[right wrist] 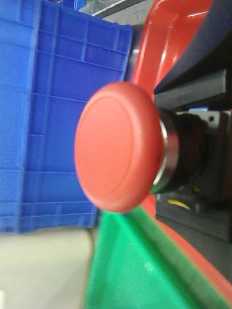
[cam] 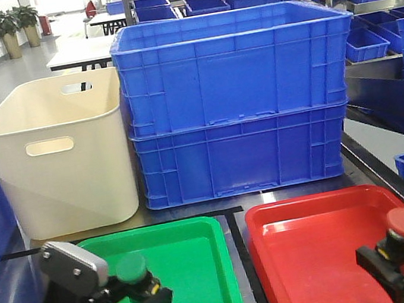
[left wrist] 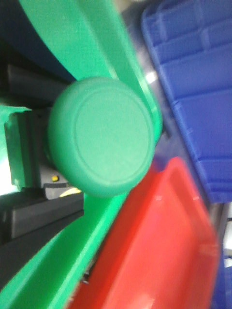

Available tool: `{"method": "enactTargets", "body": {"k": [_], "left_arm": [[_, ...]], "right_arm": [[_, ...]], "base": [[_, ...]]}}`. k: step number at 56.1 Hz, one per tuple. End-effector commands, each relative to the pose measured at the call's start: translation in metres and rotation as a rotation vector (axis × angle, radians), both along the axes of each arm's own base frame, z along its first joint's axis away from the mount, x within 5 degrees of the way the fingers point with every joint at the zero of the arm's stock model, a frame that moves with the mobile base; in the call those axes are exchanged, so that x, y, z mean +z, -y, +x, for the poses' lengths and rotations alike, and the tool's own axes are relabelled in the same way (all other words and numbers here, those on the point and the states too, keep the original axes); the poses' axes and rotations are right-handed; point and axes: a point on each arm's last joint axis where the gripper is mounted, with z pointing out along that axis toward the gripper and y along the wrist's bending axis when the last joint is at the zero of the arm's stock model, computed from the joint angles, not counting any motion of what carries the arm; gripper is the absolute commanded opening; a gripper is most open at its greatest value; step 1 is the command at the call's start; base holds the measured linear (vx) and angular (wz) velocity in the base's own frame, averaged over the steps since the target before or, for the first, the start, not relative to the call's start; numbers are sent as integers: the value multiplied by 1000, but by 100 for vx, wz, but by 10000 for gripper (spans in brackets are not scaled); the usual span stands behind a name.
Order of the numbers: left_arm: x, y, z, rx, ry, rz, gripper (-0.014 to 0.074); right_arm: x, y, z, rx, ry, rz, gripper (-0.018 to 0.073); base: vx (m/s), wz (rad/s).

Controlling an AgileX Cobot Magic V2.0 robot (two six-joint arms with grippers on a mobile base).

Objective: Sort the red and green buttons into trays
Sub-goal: 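Lower both switches into the trays and open both grippers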

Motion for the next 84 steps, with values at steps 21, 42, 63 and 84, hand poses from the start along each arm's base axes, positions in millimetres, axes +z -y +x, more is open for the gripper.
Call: {"method": "enactTargets", "body": {"k": [21, 42, 63, 84], "left_arm": [[-9, 13, 12, -35, 6, -27, 132], [-10, 12, 13, -19, -8, -41, 557], [-6, 11, 13, 5, -6, -74, 608], [43, 1, -5, -14, 179, -91, 592]], "right_arm": [[-15, 1, 23, -7, 14, -23, 130], [-15, 0, 24, -7, 26, -4, 524], [-7, -2, 24, 16, 96, 32, 585], [25, 5, 14, -54, 262, 141, 585]], "base": [[0, 0], [0, 0], [0, 0], [0, 0]]}}
